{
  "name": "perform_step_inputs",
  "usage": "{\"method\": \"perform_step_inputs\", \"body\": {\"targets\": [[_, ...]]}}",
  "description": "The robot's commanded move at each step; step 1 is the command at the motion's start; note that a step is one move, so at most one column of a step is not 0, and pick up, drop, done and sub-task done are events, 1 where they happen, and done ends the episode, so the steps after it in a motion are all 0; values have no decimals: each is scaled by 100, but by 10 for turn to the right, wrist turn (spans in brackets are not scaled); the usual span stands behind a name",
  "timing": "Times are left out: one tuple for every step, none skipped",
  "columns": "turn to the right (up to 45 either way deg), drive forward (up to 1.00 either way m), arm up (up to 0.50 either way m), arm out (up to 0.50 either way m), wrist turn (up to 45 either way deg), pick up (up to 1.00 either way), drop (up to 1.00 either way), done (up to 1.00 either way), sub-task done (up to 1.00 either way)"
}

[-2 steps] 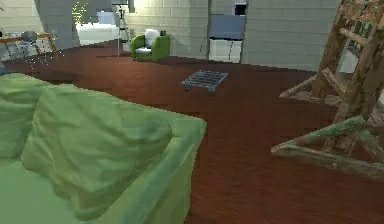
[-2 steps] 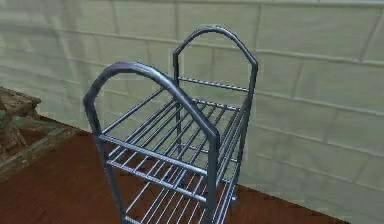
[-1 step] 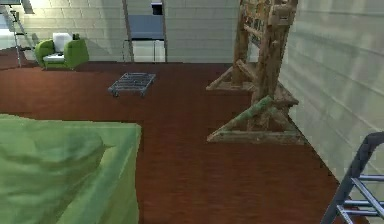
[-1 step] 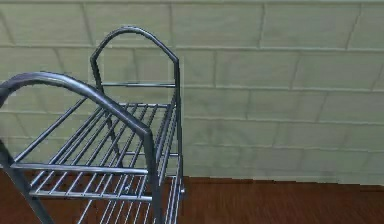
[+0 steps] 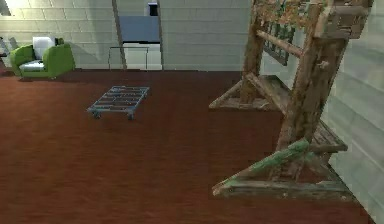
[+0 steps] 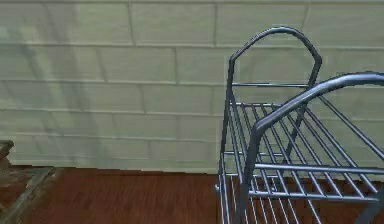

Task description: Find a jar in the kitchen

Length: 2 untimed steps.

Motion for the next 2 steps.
{"method": "perform_step_inputs", "body": {"targets": [[390, 0, 0, 0, 0, 0, 0, 0, 0], [30, 0, 0, 0, 0, 0, 0, 0, 0]]}}
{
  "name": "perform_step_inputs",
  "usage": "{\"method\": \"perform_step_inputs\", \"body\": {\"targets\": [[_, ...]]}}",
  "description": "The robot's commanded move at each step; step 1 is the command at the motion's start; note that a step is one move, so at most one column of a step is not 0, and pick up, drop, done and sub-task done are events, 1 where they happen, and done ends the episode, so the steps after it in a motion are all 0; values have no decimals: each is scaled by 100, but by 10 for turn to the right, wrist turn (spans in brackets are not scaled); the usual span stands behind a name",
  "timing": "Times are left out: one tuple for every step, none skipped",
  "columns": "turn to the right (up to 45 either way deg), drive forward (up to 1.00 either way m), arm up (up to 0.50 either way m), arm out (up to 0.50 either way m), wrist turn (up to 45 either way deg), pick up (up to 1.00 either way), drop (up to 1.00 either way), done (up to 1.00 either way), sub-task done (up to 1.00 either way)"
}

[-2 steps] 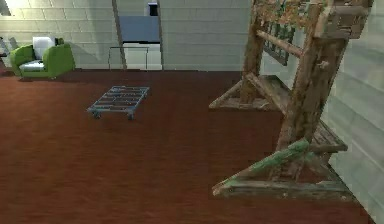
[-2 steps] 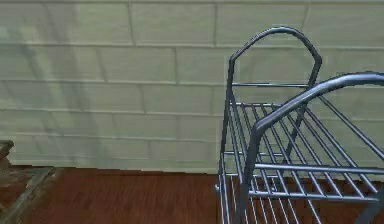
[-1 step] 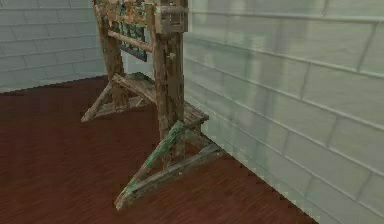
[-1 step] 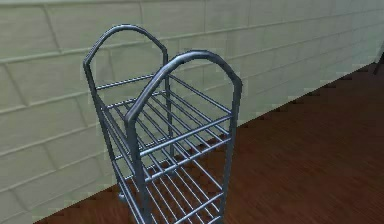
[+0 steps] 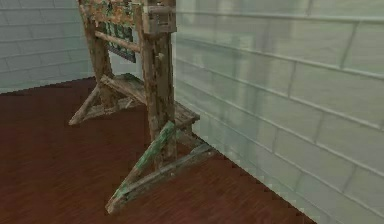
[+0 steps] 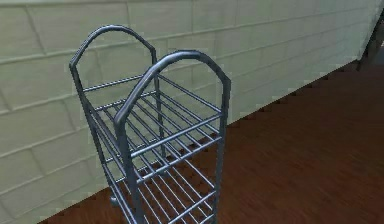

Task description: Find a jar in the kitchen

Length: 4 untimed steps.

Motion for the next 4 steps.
{"method": "perform_step_inputs", "body": {"targets": [[0, 25, 0, 0, 0, 0, 0, 0, 0], [-450, 0, 0, 0, 0, 0, 0, 0, 0], [-120, 0, 0, 0, 0, 0, 0, 0, 0], [0, 80, 0, 0, 0, 0, 0, 0, 0]]}}
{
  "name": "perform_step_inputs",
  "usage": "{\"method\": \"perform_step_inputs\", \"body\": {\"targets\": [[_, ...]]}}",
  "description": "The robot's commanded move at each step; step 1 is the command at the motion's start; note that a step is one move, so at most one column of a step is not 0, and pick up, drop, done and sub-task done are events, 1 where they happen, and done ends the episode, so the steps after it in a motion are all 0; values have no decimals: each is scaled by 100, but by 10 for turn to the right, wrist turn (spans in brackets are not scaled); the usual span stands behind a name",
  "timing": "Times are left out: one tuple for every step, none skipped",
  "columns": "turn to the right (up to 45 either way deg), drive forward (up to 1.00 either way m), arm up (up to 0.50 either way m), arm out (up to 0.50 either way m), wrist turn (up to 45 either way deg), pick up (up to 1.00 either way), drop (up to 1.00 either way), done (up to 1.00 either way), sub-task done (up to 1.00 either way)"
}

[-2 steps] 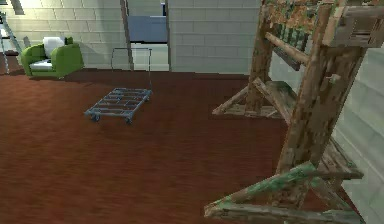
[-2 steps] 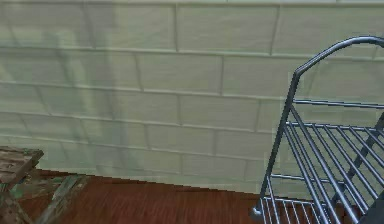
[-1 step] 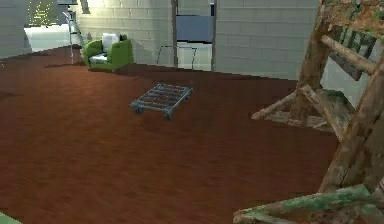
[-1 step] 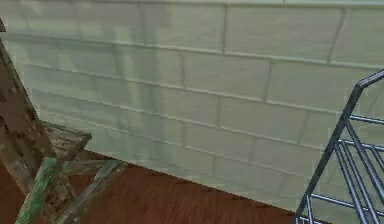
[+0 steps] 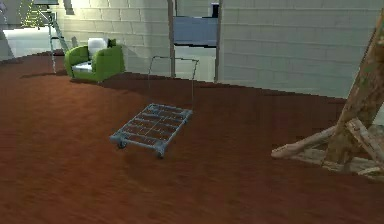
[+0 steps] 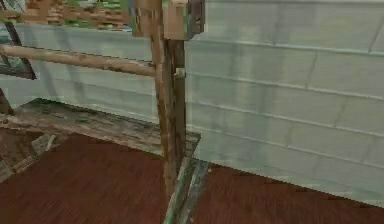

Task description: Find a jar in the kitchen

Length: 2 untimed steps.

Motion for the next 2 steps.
{"method": "perform_step_inputs", "body": {"targets": [[-390, 0, 0, 0, 0, 0, 0, 0, 0], [0, 100, 0, 0, 0, 0, 0, 0, 0]]}}
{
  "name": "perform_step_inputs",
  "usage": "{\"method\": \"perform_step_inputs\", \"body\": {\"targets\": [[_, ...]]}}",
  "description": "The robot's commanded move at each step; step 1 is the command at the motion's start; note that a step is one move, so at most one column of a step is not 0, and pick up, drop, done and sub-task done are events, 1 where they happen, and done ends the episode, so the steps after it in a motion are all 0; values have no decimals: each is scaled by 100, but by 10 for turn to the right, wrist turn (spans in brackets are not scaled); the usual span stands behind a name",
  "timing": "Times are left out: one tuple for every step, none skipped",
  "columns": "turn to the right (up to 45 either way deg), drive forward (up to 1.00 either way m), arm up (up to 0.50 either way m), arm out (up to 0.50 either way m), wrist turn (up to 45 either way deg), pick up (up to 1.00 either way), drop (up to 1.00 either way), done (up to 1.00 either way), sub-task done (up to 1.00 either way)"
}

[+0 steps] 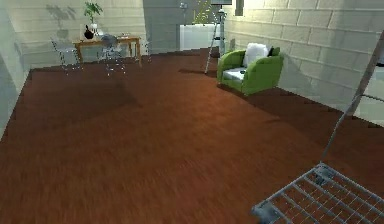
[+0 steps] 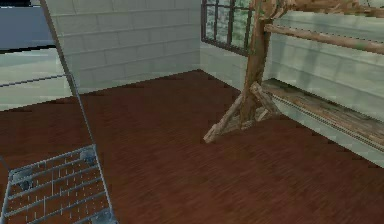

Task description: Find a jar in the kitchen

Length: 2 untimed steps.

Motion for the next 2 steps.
{"method": "perform_step_inputs", "body": {"targets": [[-30, 0, 0, 0, 0, 0, 0, 0, 0], [0, 100, 0, 0, 0, 0, 0, 0, 0]]}}
